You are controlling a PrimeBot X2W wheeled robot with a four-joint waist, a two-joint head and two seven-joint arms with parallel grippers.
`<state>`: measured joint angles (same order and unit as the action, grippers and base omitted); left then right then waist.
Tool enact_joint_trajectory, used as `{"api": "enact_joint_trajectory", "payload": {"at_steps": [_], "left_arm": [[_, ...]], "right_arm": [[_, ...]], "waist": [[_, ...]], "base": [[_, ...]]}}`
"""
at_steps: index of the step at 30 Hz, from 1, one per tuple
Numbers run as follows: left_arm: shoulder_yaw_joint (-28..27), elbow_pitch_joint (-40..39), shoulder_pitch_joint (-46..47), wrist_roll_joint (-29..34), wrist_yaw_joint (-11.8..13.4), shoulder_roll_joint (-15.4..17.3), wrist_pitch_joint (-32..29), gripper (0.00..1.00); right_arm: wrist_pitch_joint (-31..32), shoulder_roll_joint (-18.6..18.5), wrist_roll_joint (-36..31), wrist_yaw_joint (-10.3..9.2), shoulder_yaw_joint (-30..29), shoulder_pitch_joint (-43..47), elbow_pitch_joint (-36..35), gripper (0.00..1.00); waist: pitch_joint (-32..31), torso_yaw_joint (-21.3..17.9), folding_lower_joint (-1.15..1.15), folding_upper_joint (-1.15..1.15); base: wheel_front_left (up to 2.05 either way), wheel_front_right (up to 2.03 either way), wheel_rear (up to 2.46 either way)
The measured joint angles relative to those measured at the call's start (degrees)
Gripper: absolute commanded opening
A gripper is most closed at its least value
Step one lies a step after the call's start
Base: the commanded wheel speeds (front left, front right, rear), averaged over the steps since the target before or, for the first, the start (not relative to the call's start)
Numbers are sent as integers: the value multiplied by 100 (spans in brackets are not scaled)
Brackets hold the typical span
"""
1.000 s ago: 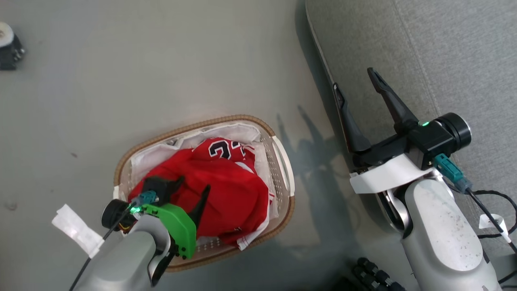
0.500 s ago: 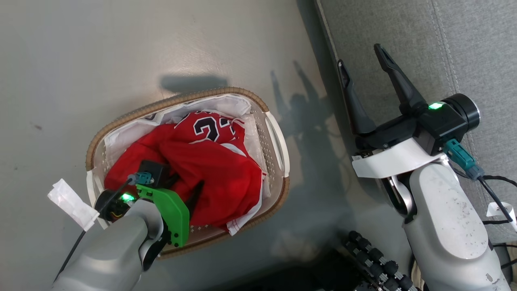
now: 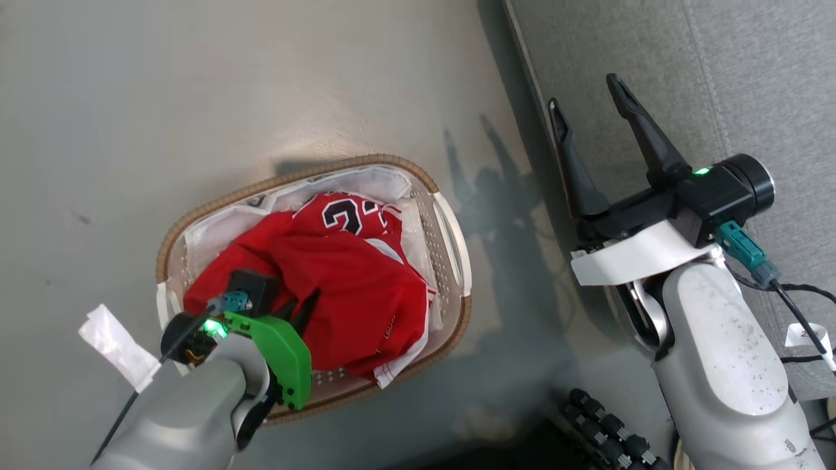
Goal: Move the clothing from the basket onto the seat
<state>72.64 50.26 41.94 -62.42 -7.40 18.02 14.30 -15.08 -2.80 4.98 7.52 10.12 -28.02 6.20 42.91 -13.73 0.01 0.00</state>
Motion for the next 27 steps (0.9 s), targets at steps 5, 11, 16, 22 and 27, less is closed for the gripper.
{"api": "enact_joint_trajectory", "payload": {"at_steps": [5,11,16,22,27], "left_arm": [[-53,-46,-231,-101,0,-91,58,0],[-677,-408,-626,221,0,-178,70,0],[-1307,-701,-1011,587,0,-287,73,0],[-2123,-1260,-1346,1180,0,-378,73,0],[-2726,-1755,-1558,1627,0,-455,73,0]], "right_arm": [[-1,0,-52,0,-108,185,122,100],[0,0,-116,0,-338,592,293,100],[0,1,-167,0,-460,908,402,100],[0,0,-204,0,-515,1172,491,100],[0,1,-213,0,-489,1383,563,100]], "waist": [[-419,55,0,0],[-1061,183,0,0],[-1598,331,-1,0],[-2199,557,-1,0],[-2618,731,-1,0]], "base": [[0,0,0],[0,0,0],[0,0,0],[0,0,0],[0,0,0]]}}
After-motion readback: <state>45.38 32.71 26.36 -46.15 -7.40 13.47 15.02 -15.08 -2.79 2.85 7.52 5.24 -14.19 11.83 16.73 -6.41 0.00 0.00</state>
